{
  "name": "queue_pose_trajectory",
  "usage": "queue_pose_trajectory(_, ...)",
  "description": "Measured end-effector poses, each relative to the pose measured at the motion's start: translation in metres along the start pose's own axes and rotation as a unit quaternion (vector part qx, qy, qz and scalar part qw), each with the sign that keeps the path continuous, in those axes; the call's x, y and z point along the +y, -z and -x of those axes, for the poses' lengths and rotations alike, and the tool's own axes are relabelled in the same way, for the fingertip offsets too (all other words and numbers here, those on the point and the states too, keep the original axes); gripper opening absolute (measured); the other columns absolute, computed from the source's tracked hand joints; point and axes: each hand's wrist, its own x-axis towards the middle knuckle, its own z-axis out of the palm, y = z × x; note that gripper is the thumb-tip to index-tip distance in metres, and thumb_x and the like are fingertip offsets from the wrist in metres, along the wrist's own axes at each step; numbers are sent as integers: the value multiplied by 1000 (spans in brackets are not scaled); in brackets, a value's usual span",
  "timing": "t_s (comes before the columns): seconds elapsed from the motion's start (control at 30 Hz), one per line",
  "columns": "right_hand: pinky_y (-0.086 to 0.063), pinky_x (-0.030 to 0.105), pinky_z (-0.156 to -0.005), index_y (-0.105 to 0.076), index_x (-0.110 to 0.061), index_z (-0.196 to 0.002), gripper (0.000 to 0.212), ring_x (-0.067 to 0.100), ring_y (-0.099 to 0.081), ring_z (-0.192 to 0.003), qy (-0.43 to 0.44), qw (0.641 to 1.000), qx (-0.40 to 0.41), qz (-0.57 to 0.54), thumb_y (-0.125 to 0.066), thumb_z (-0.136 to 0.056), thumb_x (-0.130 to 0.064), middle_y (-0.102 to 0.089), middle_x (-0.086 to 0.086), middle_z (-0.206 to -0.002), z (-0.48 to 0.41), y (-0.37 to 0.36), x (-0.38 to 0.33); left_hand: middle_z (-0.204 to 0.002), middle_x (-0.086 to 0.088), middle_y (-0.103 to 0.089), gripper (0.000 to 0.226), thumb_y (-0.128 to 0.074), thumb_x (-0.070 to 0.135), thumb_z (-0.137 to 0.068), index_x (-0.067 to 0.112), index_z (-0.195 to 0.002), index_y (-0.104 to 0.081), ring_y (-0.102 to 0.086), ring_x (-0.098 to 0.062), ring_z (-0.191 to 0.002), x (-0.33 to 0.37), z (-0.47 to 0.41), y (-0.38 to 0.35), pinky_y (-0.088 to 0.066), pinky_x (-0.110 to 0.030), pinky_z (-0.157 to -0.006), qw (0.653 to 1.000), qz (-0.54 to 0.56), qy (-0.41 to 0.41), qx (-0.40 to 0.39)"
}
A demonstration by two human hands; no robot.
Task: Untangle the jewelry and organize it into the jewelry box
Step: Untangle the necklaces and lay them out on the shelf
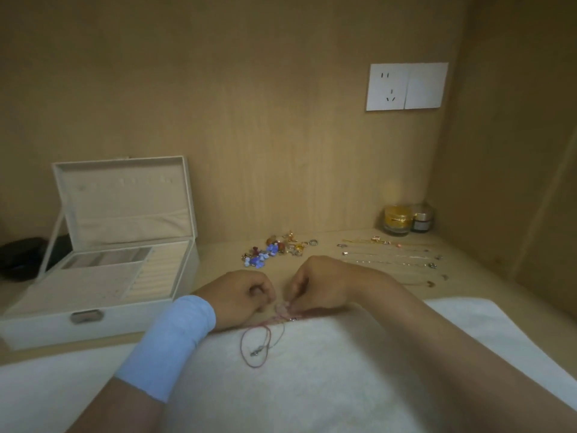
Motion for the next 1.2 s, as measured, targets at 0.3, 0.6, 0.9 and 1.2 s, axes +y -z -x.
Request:
queue_pose_trajectory(0.3,-48,16,-63,-69,1,-90,16,5,-62,-60,55,944,46,-321,-59,-98,-8,-70,-3,-68,-17,-5,4,-100,1,-76,40,-78,44,-67,20,-99,-71,-70,-16,-99,-3,-11,0,-50,-32,-99,963,268,3,10)
queue_pose_trajectory(0.6,-42,23,-54,-69,-8,-97,7,13,-46,-52,54,902,102,-417,-65,-95,-13,-49,3,-61,-18,-1,-8,-84,-4,-62,19,-47,18,-101,11,-89,-60,-56,-15,-70,13,-5,15,-46,-28,-69,859,502,7,100)
queue_pose_trajectory(0.9,-39,21,-60,-78,-17,-81,14,9,-47,-57,7,938,113,-329,-69,-93,-21,-57,-3,-62,-18,-6,-2,-61,-6,-51,27,-35,23,-94,16,-69,-41,-57,-24,-55,2,3,36,-57,-34,-62,659,738,-56,130)
queue_pose_trajectory(1.2,-43,20,-64,-71,-19,-71,29,6,-58,-60,-29,925,179,-334,-61,-98,-26,-64,-9,-61,-20,-8,-1,-67,8,-59,24,-49,31,-90,26,-68,-57,-52,-14,-62,-7,3,32,-40,-28,-61,959,186,22,214)
